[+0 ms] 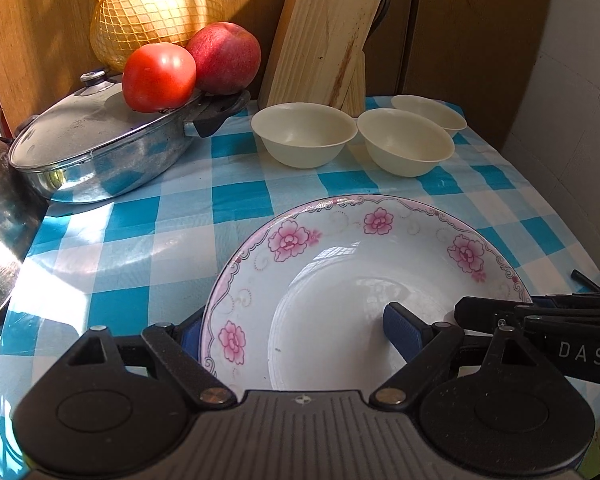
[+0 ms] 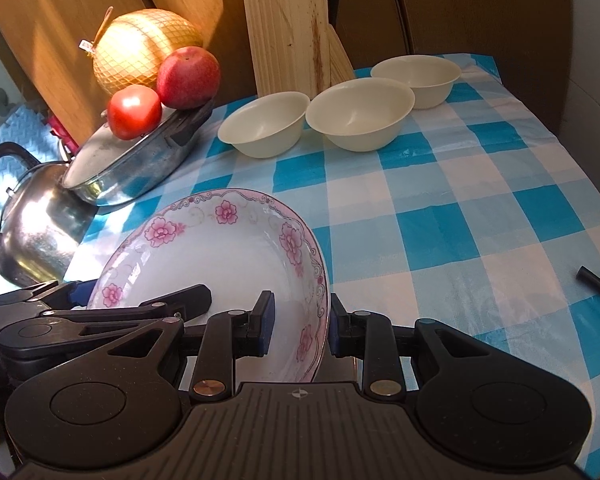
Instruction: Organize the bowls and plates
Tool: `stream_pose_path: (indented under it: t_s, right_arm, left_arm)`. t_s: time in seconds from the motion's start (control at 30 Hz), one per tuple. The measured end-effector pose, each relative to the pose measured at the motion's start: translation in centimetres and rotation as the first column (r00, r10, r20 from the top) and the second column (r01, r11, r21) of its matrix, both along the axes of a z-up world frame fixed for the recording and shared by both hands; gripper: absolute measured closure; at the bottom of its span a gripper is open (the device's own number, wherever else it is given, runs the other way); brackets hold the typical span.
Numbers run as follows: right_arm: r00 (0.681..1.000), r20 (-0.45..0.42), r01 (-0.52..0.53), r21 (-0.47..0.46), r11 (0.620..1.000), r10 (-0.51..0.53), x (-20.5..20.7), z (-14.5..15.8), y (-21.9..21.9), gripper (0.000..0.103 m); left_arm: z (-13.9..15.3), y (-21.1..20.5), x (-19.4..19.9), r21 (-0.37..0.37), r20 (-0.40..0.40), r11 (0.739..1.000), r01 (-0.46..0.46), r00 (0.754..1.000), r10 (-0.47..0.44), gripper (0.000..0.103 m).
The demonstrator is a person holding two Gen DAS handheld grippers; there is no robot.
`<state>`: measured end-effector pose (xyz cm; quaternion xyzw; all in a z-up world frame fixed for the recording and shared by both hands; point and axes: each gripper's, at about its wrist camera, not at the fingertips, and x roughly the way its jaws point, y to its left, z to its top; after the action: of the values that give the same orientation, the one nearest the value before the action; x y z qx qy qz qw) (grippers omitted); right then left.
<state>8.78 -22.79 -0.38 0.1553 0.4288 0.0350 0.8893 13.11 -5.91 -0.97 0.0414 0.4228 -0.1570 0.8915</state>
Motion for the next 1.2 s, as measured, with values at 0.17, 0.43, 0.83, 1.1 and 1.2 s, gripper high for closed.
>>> stream_pose_path:
  t_s: [0.17,0.43,0.83,1.1,1.2]
  right_arm:
    - [1.0,0.003,0.001,-0.035,0.999,-0.001,-0.5,0.0,0.1,0.068]
    - [1.0,0.009,-0.006,-0.103,0.995,0.007,-1.1,0.4,0.8,0.068]
    - [0.999,0.041,-0.019,-0.28,0.96,0.032,-1.5,0.6,1.7,0.071]
    - [0.997,0.065,-0.015,-0.335,0.942,0.039,-1.7,0.8,2.1,0.069]
    - [0.997,0.067,-0.01,-0.346,0.938,0.035,-1.6,0.7,2.1,0.069]
  left_arm:
    - [-0.3,-0.3,-0.1,-0.011,-0.018,1.0,0.01,1.0,-0.011,0.02]
    - [-0.6,-1.0,-0.7,0.026,0.005,0.999,0.031,0.999,-0.031,0.02]
    - [-0.2,-1.8,-1.3,0.062,0.047,0.996,0.07,0.996,-0.073,0.023]
    - [-0.3,-1.6,-1.1,0.033,0.02,0.997,0.071,0.997,-0.072,0.024]
    - [-0.1,-1.6,-1.1,0.03,0.024,0.997,0.072,0.997,-0.073,0.024]
